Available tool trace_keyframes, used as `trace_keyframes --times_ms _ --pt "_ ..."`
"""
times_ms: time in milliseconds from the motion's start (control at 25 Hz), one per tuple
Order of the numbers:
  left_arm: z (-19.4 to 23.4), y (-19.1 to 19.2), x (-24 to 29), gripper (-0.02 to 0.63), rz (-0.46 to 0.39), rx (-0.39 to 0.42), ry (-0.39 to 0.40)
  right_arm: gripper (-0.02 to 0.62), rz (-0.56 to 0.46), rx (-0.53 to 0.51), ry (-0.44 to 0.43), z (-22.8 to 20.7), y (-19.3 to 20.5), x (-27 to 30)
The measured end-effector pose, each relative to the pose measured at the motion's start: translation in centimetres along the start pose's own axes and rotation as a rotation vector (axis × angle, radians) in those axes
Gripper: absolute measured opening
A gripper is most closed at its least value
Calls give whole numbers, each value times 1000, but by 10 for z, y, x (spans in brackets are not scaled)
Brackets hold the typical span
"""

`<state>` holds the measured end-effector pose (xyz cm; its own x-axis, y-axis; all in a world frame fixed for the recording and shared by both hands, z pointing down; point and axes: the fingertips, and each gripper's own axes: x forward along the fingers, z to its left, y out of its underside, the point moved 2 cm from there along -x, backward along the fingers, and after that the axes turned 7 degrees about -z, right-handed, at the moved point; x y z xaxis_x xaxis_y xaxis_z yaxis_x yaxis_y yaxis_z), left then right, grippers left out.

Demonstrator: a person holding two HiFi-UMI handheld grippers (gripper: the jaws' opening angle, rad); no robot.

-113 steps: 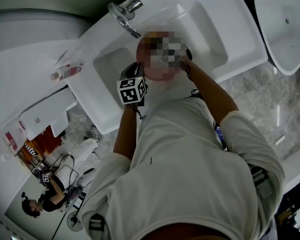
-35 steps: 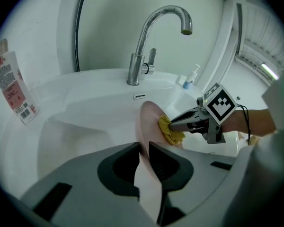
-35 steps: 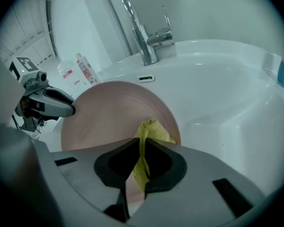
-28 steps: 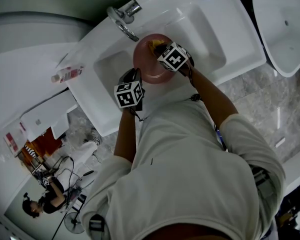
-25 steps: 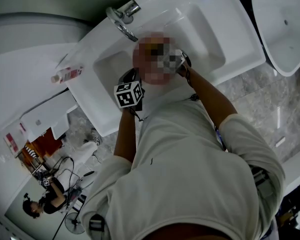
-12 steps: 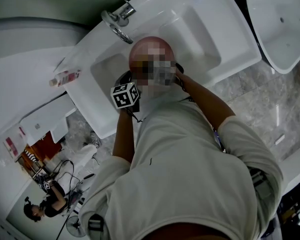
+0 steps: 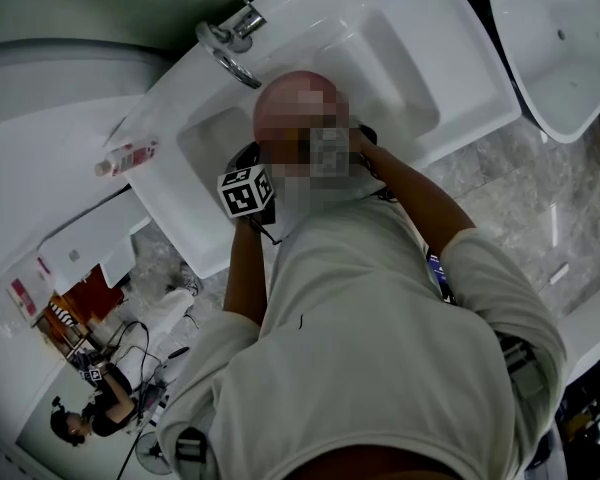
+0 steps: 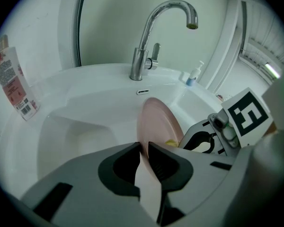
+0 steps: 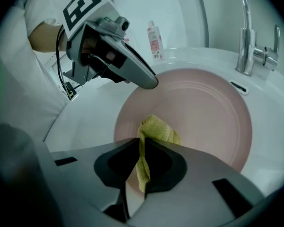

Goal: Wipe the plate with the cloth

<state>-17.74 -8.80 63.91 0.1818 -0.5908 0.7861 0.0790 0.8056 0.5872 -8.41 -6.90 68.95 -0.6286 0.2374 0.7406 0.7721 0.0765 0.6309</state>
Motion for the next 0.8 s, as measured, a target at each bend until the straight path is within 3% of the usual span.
trace_keyframes --times_ms 320,560,800 --pt "-4 0 2 66 -13 -11 5 38 64 107 52 -20 33 -18" --pt "-18 0 3 72 -14 -8 33 38 72 308 210 -57 57 -36" --pt "-33 -5 3 77 -6 27 59 38 -29 542 369 -91 60 -52"
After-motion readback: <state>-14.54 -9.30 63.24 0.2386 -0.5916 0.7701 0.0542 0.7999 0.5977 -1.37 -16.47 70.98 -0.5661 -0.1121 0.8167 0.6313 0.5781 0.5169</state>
